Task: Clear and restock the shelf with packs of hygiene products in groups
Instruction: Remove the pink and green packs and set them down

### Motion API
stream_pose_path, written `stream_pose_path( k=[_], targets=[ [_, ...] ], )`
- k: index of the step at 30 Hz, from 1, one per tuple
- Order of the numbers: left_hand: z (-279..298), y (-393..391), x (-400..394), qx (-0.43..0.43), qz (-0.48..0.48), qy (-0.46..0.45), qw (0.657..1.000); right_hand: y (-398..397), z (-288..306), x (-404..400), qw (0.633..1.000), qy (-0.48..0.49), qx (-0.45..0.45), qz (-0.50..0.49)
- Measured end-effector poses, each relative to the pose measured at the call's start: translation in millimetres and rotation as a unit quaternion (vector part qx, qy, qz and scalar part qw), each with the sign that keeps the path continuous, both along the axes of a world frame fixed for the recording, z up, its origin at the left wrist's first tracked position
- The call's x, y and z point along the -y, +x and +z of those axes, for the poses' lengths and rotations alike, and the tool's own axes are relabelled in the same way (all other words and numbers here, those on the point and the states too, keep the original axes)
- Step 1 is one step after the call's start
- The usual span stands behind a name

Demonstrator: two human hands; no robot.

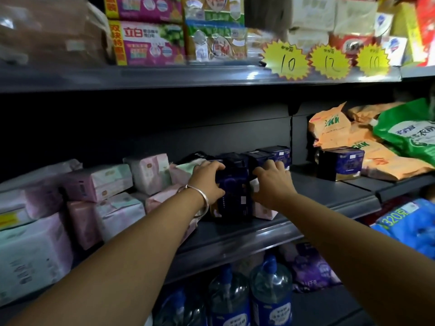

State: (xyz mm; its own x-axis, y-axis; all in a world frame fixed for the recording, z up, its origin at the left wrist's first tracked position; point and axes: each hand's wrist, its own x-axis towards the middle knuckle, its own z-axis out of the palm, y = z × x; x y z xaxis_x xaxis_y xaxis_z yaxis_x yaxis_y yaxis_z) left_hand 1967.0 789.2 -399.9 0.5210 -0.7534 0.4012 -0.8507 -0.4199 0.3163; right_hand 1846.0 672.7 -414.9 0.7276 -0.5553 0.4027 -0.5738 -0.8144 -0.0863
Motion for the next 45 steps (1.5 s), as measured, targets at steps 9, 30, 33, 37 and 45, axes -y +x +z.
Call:
stream_pose_path(
  k=[9,30,33,37,45],
  targets=[
    [-3.3,14.4,28.2,0.046,-0.007,0.12,0.992,19.0,-11.7,30.9,0.988,0.133,-0.061,-0.041],
    [-11.0,21.6,41.6,0.078,0.009,0.115,0.99,34.0,-27.2,54.0,0.997,0.064,0.01,0.046],
    [-6.9,21.9,33.8,0.077,-0.005,0.111,0.991,40.8,-29.7,58.7,0.996,0.091,-0.017,0.019],
    [4.8,32.3,23.6,0.125,0.065,-0.005,0.99,42.3,-28.0,60.4,0.987,0.156,-0.015,-0.023],
    [7.5,68.8,9.1,0.084,0.23,0.153,0.957,33.5,-8.7,55.8,0.992,0.112,0.054,-0.024]
  ],
)
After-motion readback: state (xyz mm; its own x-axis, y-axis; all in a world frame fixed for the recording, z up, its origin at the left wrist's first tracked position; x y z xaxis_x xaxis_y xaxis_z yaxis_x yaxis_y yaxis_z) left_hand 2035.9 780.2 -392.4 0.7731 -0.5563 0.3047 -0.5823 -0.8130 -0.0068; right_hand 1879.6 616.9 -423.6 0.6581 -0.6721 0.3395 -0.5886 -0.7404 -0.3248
